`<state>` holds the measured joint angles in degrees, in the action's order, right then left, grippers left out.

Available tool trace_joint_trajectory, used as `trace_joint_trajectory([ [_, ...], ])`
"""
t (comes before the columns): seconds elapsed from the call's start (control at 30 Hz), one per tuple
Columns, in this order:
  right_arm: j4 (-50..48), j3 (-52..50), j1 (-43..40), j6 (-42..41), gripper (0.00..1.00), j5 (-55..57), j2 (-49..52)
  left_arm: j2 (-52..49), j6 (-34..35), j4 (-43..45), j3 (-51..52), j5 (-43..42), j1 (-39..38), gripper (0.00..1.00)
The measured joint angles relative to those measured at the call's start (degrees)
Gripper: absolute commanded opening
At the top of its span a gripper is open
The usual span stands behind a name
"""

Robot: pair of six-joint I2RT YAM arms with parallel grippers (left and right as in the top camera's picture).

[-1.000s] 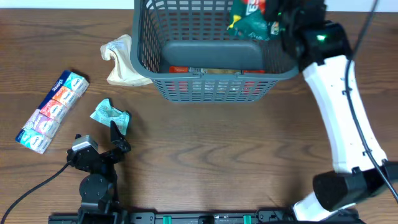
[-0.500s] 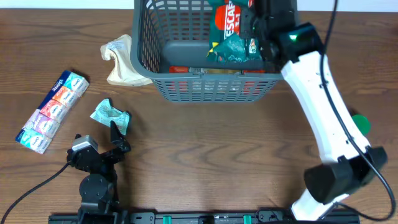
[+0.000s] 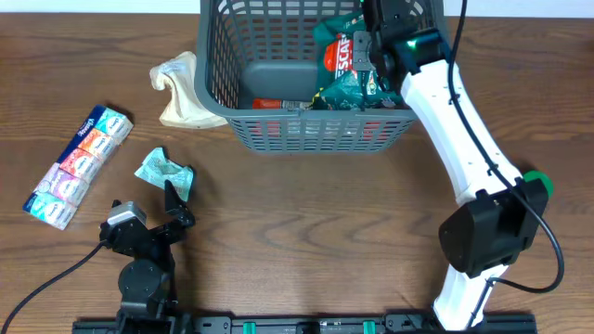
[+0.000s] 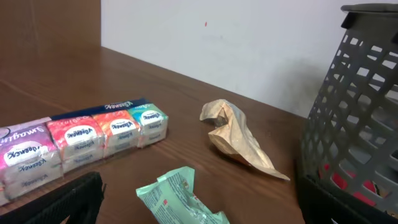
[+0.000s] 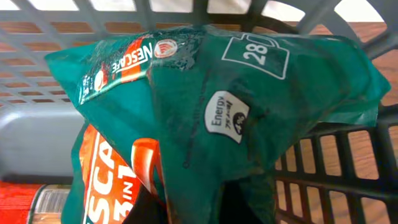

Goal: Pack container
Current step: 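Drop the Nescafe bag into the basket by opening the right gripper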

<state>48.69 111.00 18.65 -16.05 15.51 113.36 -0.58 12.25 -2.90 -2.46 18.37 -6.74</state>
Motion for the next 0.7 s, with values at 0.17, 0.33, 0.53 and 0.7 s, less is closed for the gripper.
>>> trace_joint_trajectory([
  [0.17,-1.4,0.6,-0.6,-0.1,0.96,0.7,-0.1,0.0,0.0,0.0,0.0,0.0,0.0,0.99],
  [0.33,-1.4,0.6,-0.8,0.1,0.96,0.9,-0.2,0.0,0.0,0.0,0.0,0.0,0.0,0.99],
  [0.53,-2.0,1.2,-0.8,0.2,0.91,0.9,-0.2,0.0,0.0,0.0,0.0,0.0,0.0,0.99],
  [0.7,1.9,7.3,-1.4,-0.7,0.87,1.7,-1.0,0.0,0.0,0.0,0.0,0.0,0.0,0.99],
])
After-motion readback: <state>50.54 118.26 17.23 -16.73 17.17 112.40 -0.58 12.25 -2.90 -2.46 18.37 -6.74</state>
